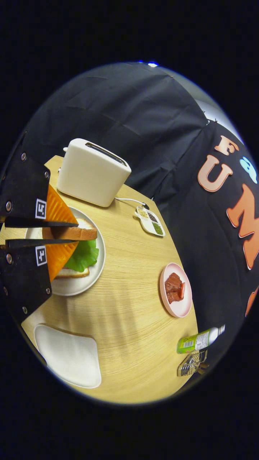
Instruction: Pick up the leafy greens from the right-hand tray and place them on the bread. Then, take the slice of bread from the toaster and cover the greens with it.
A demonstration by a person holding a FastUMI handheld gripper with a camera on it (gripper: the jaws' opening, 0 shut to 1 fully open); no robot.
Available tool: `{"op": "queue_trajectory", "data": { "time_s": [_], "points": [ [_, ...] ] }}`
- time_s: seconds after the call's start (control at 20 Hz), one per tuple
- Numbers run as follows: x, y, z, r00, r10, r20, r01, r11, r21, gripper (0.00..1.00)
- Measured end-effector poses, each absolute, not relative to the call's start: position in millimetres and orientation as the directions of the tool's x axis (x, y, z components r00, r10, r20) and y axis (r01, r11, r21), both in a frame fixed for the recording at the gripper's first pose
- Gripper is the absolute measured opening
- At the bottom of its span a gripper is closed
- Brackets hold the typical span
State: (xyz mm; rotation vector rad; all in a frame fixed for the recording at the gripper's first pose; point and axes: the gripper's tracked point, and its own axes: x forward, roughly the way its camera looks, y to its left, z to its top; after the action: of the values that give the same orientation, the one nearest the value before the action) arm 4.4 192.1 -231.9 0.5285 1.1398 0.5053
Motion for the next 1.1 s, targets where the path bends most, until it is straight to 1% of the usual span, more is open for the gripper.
{"op": "queue_trajectory", "data": {
  "time_s": [0.05, 0.2, 0.25, 0.5, 0.6, 0.8, 0.95, 1.1],
  "points": [
    [5.7, 186.6, -238.4, 0.344, 0.6, -0.722, -0.106, 0.789, 0.605, 0.14],
    [5.5, 177.8, -243.9, 0.364, 0.562, -0.742, -0.133, 0.82, 0.556, 0.27],
    [6.8, 174.2, -241.2, 0.382, 0.553, -0.741, -0.146, 0.828, 0.542, 0.28],
    [23.8, 155.8, -203.8, 0.525, 0.523, -0.671, -0.202, 0.843, 0.499, 0.41],
    [29.9, 139.5, -188.2, 0.597, 0.48, -0.642, -0.206, 0.866, 0.456, 0.45],
    [45.8, 99.1, -138.3, 0.763, 0.36, -0.536, -0.22, 0.925, 0.309, 0.53],
    [45.4, 77.2, -101.2, 0.845, 0.291, -0.447, -0.216, 0.953, 0.213, 0.61],
    [44.7, 59.6, -67.1, 0.905, 0.232, -0.355, -0.181, 0.969, 0.17, 0.68]
  ]
}}
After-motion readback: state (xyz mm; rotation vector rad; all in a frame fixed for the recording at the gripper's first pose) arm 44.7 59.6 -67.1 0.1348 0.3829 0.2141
